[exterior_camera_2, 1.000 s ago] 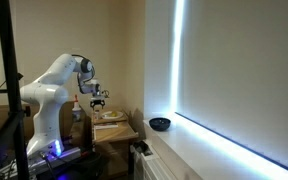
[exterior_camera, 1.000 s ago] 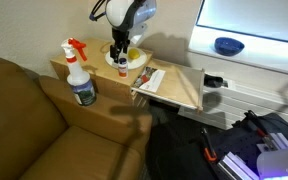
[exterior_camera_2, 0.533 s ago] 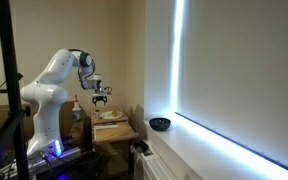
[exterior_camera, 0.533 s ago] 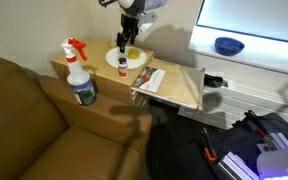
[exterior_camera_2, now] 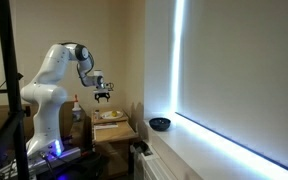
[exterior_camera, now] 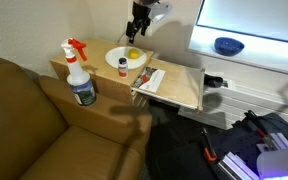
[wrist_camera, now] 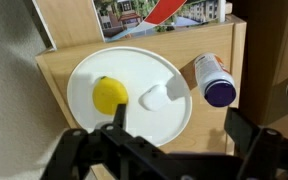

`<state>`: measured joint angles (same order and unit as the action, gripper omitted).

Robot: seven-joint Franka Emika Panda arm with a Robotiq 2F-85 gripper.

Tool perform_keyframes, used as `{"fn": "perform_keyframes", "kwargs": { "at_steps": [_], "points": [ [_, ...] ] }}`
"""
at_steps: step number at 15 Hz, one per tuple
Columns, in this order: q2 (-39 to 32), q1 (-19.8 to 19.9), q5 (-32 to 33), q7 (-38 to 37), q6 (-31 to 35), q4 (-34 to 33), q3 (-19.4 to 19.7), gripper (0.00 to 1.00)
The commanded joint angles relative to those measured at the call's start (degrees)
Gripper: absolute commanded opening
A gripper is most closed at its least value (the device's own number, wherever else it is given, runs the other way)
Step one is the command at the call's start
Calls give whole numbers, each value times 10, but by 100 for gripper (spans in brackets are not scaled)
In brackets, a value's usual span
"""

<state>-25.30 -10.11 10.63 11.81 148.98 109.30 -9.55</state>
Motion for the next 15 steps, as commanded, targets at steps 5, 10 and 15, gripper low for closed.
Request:
{"fn": "perform_keyframes", "kwargs": {
  "at_steps": [5,10,15],
  "points": [
    [-3,5,-3,-31,-10,13,24,100],
    [27,49,-37,-59,-8,110,54,100],
    [61,139,-144,-9,19,256,46,100]
  ]
}}
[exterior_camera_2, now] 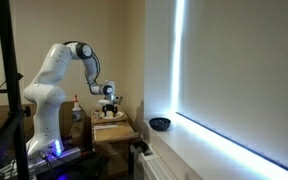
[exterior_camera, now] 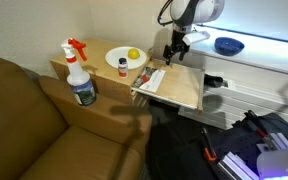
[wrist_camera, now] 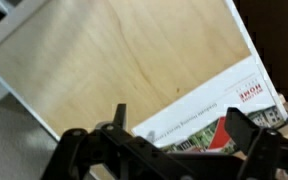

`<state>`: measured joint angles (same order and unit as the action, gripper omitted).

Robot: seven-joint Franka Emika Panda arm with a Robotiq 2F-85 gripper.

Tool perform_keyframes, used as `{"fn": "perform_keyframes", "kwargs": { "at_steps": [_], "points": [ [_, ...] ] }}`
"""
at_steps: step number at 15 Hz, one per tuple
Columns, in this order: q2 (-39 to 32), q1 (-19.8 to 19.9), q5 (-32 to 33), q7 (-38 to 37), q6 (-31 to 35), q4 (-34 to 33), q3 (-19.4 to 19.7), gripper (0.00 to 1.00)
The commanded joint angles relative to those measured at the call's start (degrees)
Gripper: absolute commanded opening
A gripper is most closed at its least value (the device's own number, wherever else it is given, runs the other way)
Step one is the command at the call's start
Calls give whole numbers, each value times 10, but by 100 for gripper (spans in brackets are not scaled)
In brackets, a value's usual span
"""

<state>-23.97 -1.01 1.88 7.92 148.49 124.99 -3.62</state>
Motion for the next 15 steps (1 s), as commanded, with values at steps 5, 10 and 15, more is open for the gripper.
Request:
{"fn": "perform_keyframes", "kwargs": {
  "at_steps": [5,10,15],
  "points": [
    [89,96,-114,3,63,240,41,100],
    [79,105,-113,9,73,244,52,100],
    [-32,62,-42,-131,37,158,108,100]
  ]
}}
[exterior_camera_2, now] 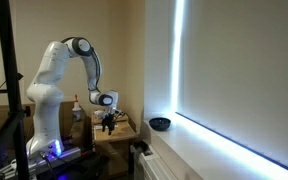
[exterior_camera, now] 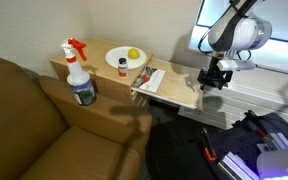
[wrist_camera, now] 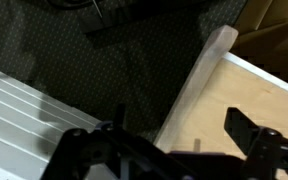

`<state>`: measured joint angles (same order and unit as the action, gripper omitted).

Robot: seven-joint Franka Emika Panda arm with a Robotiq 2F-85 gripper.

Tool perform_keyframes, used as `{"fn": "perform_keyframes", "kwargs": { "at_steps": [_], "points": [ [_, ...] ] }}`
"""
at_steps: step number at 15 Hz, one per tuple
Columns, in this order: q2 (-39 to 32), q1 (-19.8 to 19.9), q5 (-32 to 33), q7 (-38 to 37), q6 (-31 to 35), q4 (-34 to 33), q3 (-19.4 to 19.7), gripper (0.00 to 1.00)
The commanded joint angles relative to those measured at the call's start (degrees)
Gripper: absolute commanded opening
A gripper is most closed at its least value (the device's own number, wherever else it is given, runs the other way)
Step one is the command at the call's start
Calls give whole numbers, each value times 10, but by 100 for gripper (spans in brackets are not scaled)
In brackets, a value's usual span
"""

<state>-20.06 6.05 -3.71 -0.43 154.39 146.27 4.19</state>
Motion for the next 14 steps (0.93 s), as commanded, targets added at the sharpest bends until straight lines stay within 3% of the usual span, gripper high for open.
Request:
{"fn": "perform_keyframes", "kwargs": {
  "at_steps": [1,7,8,11,14],
  "points": [
    [-91,-2,3,-57,-17,-68,34,100],
    [-170,51,-62,-63,-21,-138,30,100],
    [-149,35,-46,-59,-4,-110,37,100],
    [-168,44,-52,-60,-4,-129,37,100],
    [-196,42,-68,-67,-5,-155,12,100]
  ]
}}
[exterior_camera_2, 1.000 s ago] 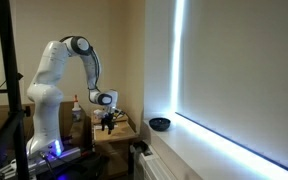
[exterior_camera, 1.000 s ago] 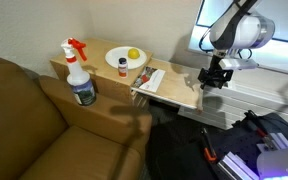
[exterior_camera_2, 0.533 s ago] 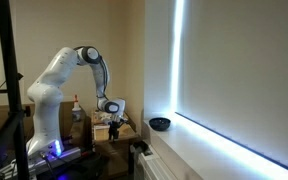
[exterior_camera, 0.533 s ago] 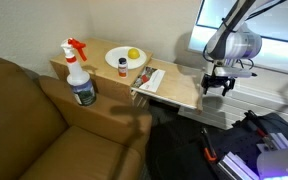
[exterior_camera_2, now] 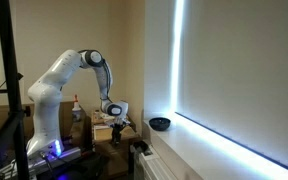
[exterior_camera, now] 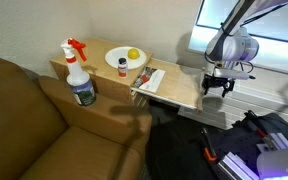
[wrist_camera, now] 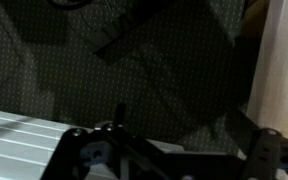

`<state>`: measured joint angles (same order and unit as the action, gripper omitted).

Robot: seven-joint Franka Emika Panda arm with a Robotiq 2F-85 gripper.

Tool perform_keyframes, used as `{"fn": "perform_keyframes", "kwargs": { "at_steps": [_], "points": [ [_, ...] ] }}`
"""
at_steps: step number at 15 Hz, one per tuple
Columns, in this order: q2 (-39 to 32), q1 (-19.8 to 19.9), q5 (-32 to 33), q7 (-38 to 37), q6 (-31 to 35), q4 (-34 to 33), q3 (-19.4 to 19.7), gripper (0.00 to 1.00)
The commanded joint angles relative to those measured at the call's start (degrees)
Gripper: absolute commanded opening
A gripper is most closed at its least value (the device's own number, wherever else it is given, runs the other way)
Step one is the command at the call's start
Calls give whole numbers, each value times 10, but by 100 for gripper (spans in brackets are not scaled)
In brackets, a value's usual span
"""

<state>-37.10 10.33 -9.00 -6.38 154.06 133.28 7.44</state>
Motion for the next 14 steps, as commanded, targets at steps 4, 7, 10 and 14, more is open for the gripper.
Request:
{"fn": "perform_keyframes", "kwargs": {
  "at_steps": [4,7,10,14],
  "points": [
    [-39,-14,-29,-9,0,-57,-62,100],
    [-37,-41,-28,-23,9,-81,-79,100],
    [-17,-76,-24,-29,34,-97,-99,100],
    [7,-120,-16,-24,72,-118,-127,100]
  ]
}}
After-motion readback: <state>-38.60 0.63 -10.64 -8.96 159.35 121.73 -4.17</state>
